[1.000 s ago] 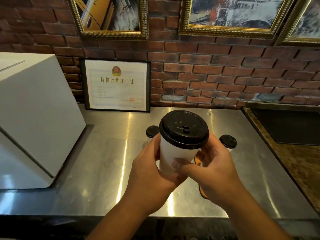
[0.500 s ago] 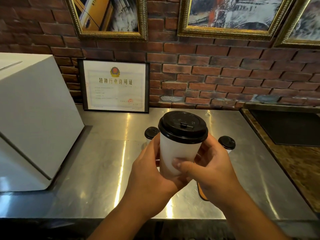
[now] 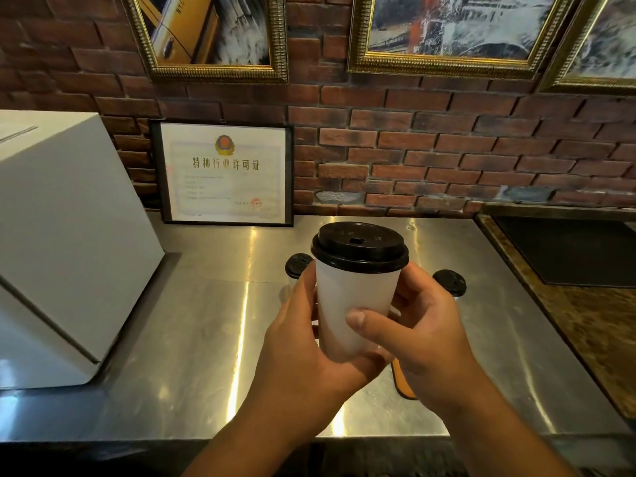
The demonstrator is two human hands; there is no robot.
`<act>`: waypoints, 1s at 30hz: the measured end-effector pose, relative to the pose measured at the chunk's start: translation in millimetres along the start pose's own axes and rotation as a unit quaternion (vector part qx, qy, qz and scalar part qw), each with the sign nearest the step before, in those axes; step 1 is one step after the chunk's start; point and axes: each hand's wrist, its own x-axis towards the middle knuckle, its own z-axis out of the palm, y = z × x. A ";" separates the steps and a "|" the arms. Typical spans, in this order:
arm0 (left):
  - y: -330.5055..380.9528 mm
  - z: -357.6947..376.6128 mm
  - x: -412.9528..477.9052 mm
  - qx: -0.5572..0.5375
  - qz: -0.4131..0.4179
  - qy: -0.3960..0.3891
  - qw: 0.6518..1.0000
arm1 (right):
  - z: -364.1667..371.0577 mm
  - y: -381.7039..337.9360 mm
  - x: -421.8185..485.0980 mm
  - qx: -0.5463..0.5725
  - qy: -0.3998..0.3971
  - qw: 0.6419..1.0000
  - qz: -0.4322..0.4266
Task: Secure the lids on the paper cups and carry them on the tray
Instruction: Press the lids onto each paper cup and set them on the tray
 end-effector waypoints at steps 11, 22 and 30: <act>2.4 -0.5 0.8 -0.010 0.003 0.005 1.000 | 1.0 -5.0 2.2 0.006 -0.010 1.000 0.012; 3.8 -5.4 3.2 -0.025 0.000 0.004 1.000 | 3.8 -8.2 1.4 0.017 -0.014 0.999 0.037; 3.1 -7.8 4.6 -0.017 -0.001 0.010 1.000 | 7.1 -7.3 3.7 0.017 -0.004 0.999 0.039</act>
